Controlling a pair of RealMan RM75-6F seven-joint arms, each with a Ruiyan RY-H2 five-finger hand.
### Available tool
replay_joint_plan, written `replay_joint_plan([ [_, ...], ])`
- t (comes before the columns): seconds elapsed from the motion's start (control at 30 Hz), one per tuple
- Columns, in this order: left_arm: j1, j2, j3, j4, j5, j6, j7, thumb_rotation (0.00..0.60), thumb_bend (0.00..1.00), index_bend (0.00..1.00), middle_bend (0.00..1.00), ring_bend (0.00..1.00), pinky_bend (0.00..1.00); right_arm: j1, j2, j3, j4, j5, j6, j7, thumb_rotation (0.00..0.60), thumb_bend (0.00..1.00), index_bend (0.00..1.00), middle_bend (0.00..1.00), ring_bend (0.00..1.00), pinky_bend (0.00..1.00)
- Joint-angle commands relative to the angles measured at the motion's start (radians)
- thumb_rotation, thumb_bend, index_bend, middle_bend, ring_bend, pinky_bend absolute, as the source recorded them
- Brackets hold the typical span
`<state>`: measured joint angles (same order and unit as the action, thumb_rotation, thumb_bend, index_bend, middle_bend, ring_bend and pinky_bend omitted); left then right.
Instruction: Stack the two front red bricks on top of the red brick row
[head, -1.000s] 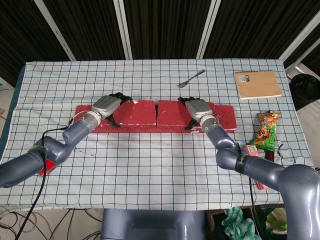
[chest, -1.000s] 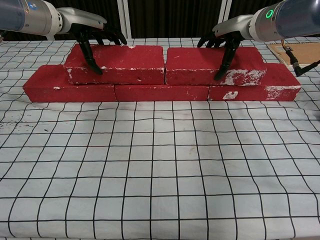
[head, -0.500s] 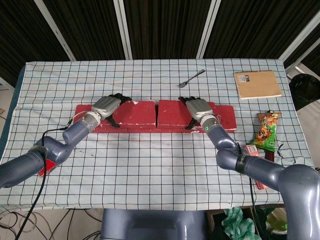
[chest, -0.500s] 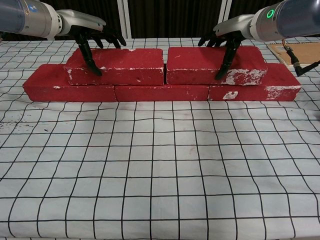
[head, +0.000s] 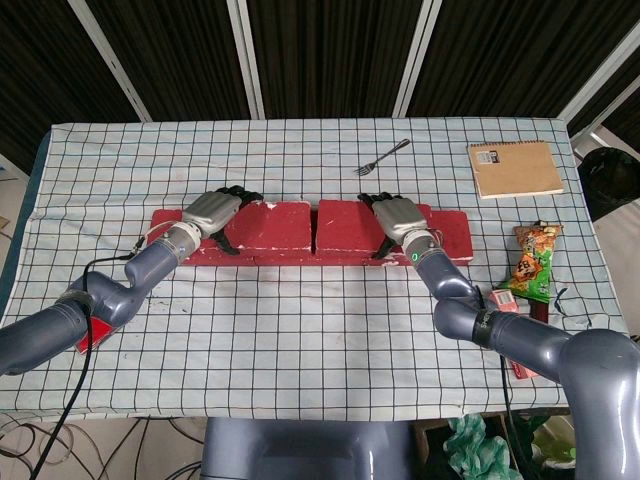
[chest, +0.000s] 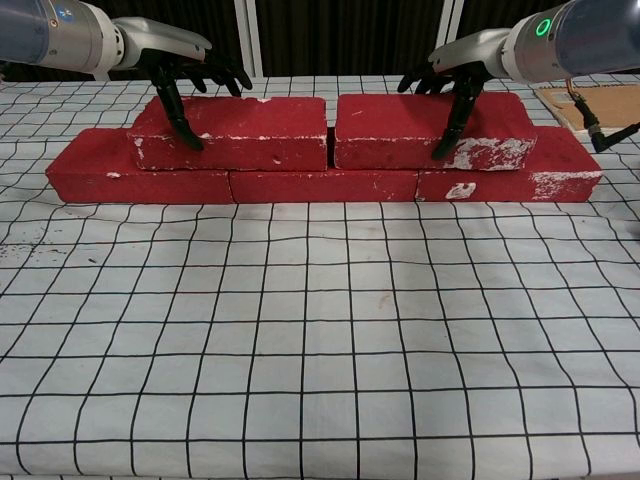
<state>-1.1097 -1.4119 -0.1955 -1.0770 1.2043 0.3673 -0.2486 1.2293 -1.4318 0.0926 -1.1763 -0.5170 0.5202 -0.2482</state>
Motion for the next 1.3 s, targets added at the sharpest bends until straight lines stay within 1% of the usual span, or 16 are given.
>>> replay_joint_plan([
  [0.03,0.0,0.003,0.001,-0.002,-0.004,0.0,0.005,0.6,0.0,0.1,0.11,0.0,0.1,-0.001,0.001,0.0,-0.001,-0.001,0.0,0.001,0.6,0.0,0.05,0.1,0.05,0.15],
  [0.57,0.002,0.019,0.003,-0.022,-0.036,0.006,0.03,0.6,0.0,0.1,0.11,0.0,0.1,-0.008,0.006,0.0,-0.008,-0.008,0.006,0.008,0.6,0.0,0.05,0.1,0.05,0.15],
  [1.3,0.001,0.018,0.007,-0.029,-0.062,0.009,0.054,0.6,0.0,0.1,0.11,0.0,0.1,-0.018,0.011,-0.004,-0.023,-0.02,0.001,0.016,0.6,0.0,0.05,0.1,0.05,0.15],
])
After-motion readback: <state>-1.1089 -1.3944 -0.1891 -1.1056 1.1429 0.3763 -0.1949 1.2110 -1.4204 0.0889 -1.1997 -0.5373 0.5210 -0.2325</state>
